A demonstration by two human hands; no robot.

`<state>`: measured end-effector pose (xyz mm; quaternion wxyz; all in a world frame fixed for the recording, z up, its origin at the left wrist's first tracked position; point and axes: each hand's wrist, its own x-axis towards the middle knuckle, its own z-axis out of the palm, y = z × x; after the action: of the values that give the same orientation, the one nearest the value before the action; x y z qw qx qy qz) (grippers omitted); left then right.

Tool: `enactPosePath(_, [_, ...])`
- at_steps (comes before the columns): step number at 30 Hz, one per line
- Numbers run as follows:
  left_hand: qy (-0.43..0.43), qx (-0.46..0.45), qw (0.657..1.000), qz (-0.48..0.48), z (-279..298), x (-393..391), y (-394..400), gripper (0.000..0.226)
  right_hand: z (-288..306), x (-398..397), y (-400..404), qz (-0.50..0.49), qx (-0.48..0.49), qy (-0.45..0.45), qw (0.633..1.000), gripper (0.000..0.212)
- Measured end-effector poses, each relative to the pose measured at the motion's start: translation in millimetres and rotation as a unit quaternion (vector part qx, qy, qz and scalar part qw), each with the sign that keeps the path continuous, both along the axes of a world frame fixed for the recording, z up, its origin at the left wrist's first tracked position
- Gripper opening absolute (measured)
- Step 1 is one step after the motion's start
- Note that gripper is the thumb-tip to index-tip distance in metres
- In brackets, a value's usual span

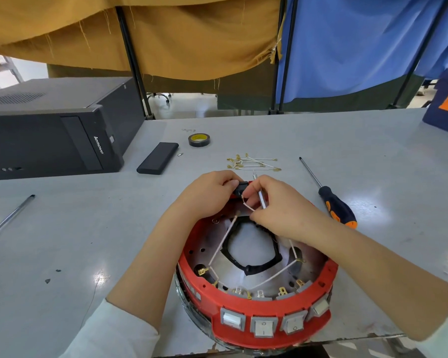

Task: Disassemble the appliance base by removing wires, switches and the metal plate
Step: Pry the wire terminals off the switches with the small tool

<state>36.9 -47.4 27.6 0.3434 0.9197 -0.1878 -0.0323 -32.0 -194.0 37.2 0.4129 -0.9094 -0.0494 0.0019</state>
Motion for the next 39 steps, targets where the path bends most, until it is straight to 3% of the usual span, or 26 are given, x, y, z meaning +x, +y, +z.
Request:
enactPosePath(5, [-0.002, -0.005, 1.0, -0.002, -0.4, 0.0, -0.1, 0.025, 0.3, -4.3, 5.5, -0.003, 0.07, 0.021, 0.997, 0.021])
enactPosePath(9, [-0.005, -0.001, 1.0, 0.001, -0.6, 0.5, 0.3, 0.024, 4.1, -10.9, 7.8, 0.006, 0.053, 0.016, 0.998, 0.007])
enactPosePath(14, [-0.006, 0.001, 1.0, 0.002, -0.5, 1.1, 0.3, 0.024, 4.5, -19.1, 8.8, 0.048, -0.001, 0.018, 0.999, 0.03])
enactPosePath(21, [-0.001, -0.01, 1.0, 0.001, -1.4, 1.9, 0.2, 0.023, 6.4, -23.8, 13.8, 0.066, -0.014, 0.008, 0.998, 0.01])
enactPosePath(31, [-0.002, -0.003, 1.0, 0.002, -0.5, 1.2, 0.8, 0.024, 5.1, -25.9, 0.0, 0.088, -0.03, 0.039, 0.995, 0.006])
enactPosePath(37, [-0.002, -0.003, 1.0, 0.001, 0.6, -0.4, 0.9, 0.024, 17.1, -23.7, -9.3, 0.085, 0.072, 0.056, 0.992, 0.012])
enactPosePath(39, [0.001, -0.004, 1.0, -0.003, 0.6, -0.3, 0.9, 0.024, 26.7, -20.5, -20.3, 0.059, 0.165, 0.072, 0.982, 0.012])
